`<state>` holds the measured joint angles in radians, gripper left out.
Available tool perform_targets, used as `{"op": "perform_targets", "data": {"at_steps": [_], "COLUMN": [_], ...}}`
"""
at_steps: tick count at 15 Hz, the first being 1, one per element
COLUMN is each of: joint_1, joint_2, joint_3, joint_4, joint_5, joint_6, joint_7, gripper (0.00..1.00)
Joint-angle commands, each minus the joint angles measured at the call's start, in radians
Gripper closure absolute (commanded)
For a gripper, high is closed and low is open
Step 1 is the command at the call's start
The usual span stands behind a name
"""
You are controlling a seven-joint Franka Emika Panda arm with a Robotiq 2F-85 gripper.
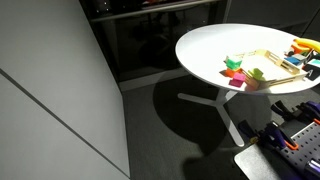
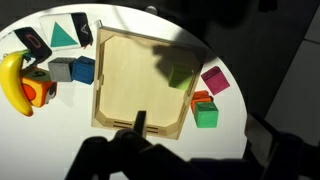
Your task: Put the green block in the box
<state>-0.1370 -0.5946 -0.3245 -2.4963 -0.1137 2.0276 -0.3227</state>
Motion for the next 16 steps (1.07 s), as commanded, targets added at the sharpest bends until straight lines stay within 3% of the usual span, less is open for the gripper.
{"op": "perform_targets", "data": {"at_steps": [1, 10, 16], "joint_1": [0.034, 0.063, 0.037], "joint_2": [0.120, 0.426, 0.618], "joint_3": [-0.013, 0.019, 0.089], "joint_4": [0.095, 0.288, 0.416], "joint_5": [0.088, 0.306, 0.288], "joint_6": [0.009, -0.040, -0.099], "joint_7": [-0.049, -0.065, 0.014], "gripper": [0.00, 0.00, 0.00]}}
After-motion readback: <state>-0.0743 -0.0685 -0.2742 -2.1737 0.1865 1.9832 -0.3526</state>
